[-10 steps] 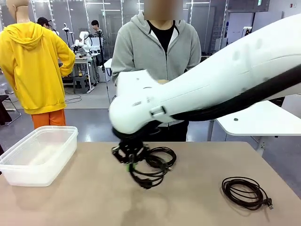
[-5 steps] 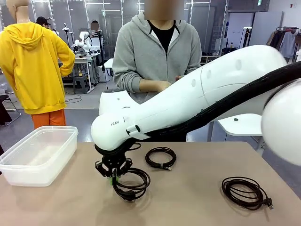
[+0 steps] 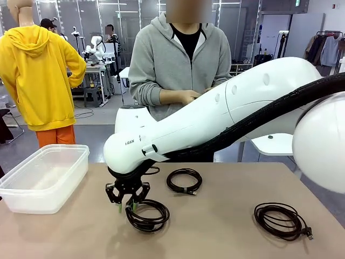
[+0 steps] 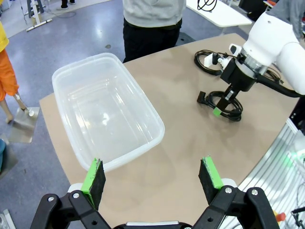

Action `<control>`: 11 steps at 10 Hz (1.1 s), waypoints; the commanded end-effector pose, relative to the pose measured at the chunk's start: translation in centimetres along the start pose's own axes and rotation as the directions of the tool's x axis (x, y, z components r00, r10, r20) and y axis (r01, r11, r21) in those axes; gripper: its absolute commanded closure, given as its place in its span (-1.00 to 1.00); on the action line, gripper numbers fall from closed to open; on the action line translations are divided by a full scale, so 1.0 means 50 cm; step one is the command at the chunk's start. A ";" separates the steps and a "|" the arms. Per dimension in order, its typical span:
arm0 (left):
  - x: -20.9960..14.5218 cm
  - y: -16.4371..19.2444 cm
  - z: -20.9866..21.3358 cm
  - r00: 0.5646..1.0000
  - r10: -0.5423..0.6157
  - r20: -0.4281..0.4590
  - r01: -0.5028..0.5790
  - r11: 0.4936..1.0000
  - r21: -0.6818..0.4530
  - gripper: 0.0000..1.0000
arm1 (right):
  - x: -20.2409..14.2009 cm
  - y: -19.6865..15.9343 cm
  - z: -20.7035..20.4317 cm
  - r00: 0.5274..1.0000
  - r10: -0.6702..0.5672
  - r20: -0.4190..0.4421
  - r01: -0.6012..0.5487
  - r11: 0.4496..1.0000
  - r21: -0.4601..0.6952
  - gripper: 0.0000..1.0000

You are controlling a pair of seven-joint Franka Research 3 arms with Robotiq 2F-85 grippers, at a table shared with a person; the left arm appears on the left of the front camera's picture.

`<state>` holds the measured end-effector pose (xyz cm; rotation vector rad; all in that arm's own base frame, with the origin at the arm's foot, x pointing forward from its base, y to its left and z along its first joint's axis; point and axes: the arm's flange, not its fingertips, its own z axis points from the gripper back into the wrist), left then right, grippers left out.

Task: Organize and store the cables.
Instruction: Place the Power Cable into the Organizing box.

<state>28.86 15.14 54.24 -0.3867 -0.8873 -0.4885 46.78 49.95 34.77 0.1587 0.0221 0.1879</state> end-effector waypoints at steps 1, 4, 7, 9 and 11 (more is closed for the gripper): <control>0.000 -0.001 0.003 1.000 -0.010 0.007 0.010 1.000 -0.008 -1.00 | -0.035 -0.031 0.036 0.998 -0.029 0.049 0.025 0.996 0.082 -1.00; 0.000 -0.001 0.003 1.000 -0.010 0.007 0.010 1.000 -0.008 -1.00 | -0.090 -0.123 0.145 0.988 0.067 0.140 -0.096 0.972 0.214 -1.00; 0.025 -0.054 -0.056 0.994 0.085 -0.064 -0.089 0.994 -0.064 -1.00 | -0.178 -0.252 0.215 0.937 0.230 0.262 -0.288 0.935 0.206 -1.00; 0.046 -0.136 -0.099 0.982 0.165 -0.090 -0.169 0.985 -0.036 -1.00 | -0.242 -0.372 0.262 0.898 0.225 0.379 -0.311 0.933 0.183 -1.00; 0.087 -0.234 -0.185 0.974 0.185 -0.131 -0.188 0.982 -0.008 -1.00 | -0.298 -0.511 0.307 0.871 0.240 0.428 -0.341 0.923 0.176 -1.00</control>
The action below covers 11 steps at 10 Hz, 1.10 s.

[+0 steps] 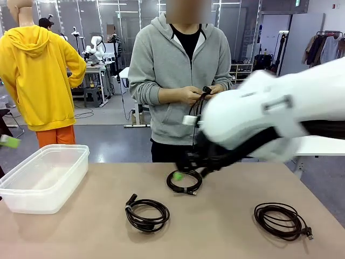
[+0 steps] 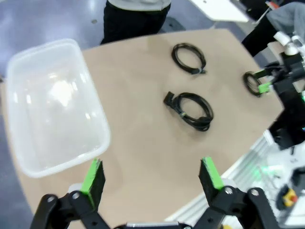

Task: Organize and store the cables.
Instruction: Place the Power Cable into the Organizing box.

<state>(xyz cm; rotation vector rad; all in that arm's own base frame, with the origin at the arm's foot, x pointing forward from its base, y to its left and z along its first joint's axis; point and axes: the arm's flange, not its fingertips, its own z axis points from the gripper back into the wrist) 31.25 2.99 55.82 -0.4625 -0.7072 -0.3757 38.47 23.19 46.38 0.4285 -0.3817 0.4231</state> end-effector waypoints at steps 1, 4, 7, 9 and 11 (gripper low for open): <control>-0.008 -0.107 -0.112 0.996 0.059 -0.060 -0.056 0.997 0.056 -1.00 | -0.074 -0.103 0.075 0.999 0.043 0.032 -0.044 0.998 0.051 -1.00; 0.011 -0.256 -0.273 0.976 0.173 -0.134 -0.153 0.976 0.153 -1.00 | -0.179 -0.245 0.178 0.982 0.160 0.100 -0.168 0.983 0.074 -1.00; 0.005 -0.359 -0.401 0.965 0.237 -0.112 -0.198 0.938 0.284 -1.00 | -0.273 -0.366 0.256 0.935 0.291 0.201 -0.323 0.934 0.154 -1.00; 0.002 -0.406 -0.453 0.955 0.280 -0.095 -0.228 0.901 0.369 -1.00 | -0.330 -0.436 0.284 0.916 0.330 0.228 -0.372 0.911 0.176 -1.00; 0.003 -0.424 -0.488 0.952 0.269 -0.150 -0.196 0.905 0.378 -1.00 | -0.383 -0.473 0.304 0.872 0.407 0.270 -0.456 0.877 0.151 -1.00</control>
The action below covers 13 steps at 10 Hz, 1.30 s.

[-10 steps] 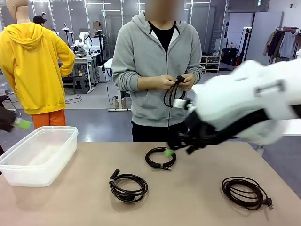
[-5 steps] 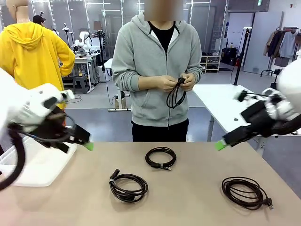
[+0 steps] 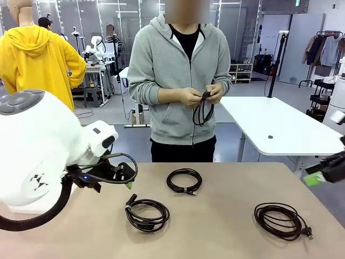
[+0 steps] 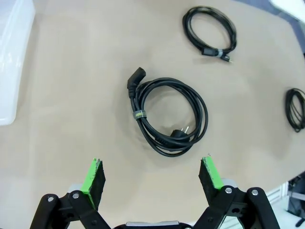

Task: Organize and store the cables.
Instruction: Place the Power Cable into the Organizing box.

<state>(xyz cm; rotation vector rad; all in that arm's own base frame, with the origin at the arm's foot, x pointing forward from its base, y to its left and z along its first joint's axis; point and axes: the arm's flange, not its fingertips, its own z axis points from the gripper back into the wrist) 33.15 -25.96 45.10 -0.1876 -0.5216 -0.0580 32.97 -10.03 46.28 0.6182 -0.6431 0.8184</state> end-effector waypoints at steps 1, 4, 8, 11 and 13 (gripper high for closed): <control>0.028 -0.033 -0.014 1.000 -0.014 -0.021 0.015 0.999 0.037 -1.00 | -0.094 0.044 -0.018 0.997 0.053 0.052 -0.053 0.999 -0.002 -1.00; 0.014 -0.018 -0.010 1.000 -0.025 -0.013 0.025 1.000 0.012 -1.00 | -0.028 -0.007 0.022 1.000 0.026 0.015 -0.026 1.000 -0.005 -1.00; 0.021 -0.019 -0.012 0.999 -0.027 -0.029 0.027 1.000 0.000 -1.00 | -0.028 -0.007 0.022 1.000 0.026 0.015 -0.026 1.000 -0.005 -1.00; 0.070 -0.046 -0.054 0.981 -0.061 -0.182 0.083 0.990 0.114 -1.00 | -0.028 -0.007 0.022 1.000 0.026 0.015 -0.026 1.000 -0.005 -1.00; 0.090 -0.049 -0.103 0.963 0.027 -0.269 0.014 0.989 0.147 -1.00 | -0.028 -0.007 0.022 1.000 0.026 0.015 -0.026 1.000 -0.005 -1.00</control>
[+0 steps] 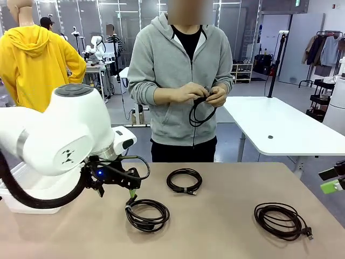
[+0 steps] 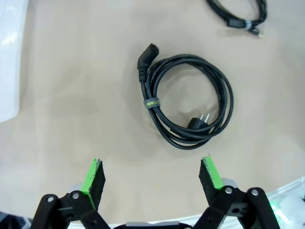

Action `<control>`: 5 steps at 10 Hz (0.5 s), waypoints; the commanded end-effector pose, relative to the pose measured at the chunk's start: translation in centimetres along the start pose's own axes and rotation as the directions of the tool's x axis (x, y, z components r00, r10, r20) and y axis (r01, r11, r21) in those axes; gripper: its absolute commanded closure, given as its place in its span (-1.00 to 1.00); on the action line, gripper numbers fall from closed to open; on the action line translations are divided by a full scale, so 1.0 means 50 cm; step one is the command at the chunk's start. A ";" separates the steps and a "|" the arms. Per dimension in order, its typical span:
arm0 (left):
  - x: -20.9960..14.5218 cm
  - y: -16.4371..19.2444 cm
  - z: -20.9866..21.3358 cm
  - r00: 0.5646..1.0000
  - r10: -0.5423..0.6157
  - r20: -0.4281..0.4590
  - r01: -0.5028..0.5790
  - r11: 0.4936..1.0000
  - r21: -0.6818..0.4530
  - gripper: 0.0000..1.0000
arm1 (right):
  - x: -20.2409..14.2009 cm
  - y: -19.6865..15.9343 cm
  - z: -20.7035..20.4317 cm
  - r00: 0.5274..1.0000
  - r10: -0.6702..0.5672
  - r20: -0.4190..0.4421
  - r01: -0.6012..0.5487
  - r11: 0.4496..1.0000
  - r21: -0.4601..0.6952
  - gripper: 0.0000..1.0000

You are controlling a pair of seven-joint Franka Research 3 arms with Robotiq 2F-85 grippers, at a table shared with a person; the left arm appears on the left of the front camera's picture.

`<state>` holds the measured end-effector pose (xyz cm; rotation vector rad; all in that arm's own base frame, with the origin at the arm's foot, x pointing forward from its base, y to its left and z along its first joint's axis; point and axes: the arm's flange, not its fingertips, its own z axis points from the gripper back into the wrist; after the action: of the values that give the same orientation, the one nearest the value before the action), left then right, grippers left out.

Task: Organize and store the cables.
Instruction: Place the Power Cable into the Organizing box.

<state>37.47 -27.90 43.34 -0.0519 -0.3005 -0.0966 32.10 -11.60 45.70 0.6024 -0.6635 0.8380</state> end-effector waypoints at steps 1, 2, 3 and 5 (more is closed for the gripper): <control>0.054 -0.030 -0.034 0.991 0.108 -0.083 -0.103 0.993 0.062 -1.00 | 0.004 -0.001 0.002 1.000 -0.002 0.008 0.002 1.000 0.007 -1.00; 0.064 -0.035 -0.059 0.985 0.130 -0.117 -0.116 0.986 0.117 -1.00 | 0.004 -0.001 0.002 1.000 -0.002 0.008 0.002 1.000 0.007 -1.00; 0.076 -0.038 -0.081 0.978 0.148 -0.145 -0.129 0.983 0.132 -1.00 | 0.004 -0.001 0.002 1.000 -0.002 0.008 0.002 1.000 0.007 -1.00; 0.094 -0.041 -0.122 0.963 0.201 -0.179 -0.177 0.974 0.139 -1.00 | 0.004 -0.001 0.002 1.000 -0.002 0.008 0.002 1.000 0.007 -1.00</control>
<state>42.40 -29.26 38.80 0.0299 -0.1324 0.0770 32.10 -11.61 45.69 0.6037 -0.6626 0.8373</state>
